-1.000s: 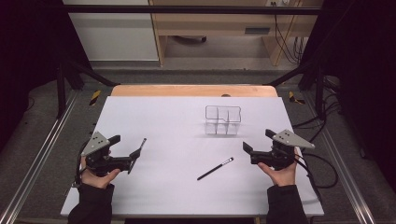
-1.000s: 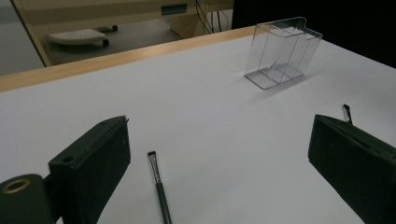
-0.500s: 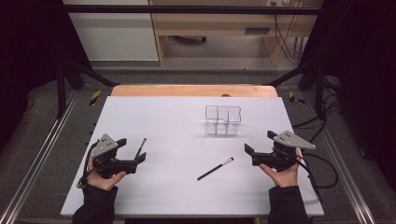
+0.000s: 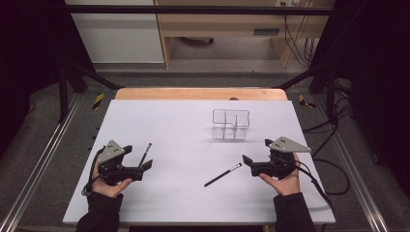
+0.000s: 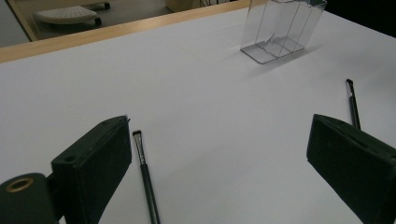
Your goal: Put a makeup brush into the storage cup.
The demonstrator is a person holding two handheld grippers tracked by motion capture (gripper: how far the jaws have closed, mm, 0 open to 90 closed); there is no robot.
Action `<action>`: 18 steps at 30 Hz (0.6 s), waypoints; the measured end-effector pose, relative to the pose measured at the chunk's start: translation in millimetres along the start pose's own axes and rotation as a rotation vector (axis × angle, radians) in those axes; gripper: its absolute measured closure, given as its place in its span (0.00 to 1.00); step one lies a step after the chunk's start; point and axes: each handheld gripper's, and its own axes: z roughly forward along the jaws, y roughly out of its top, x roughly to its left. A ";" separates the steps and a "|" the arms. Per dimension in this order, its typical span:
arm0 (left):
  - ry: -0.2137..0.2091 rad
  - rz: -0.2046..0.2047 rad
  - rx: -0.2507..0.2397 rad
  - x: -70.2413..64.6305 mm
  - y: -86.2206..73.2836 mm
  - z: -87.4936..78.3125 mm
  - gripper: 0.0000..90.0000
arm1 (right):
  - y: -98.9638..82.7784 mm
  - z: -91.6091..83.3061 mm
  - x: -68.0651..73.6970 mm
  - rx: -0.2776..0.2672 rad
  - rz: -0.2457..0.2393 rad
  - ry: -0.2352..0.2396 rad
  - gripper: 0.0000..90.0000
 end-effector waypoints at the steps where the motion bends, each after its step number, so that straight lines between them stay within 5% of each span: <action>1: 0.000 -0.001 0.002 0.4 -0.3 0.0 0.06 | 0.2 2.1 2.2 0.009 -0.006 0.004 0.03; 18: 0.010 0.004 0.021 0.7 -2.0 3.3 0.06 | -8.6 36.9 29.3 0.134 -0.062 0.107 0.05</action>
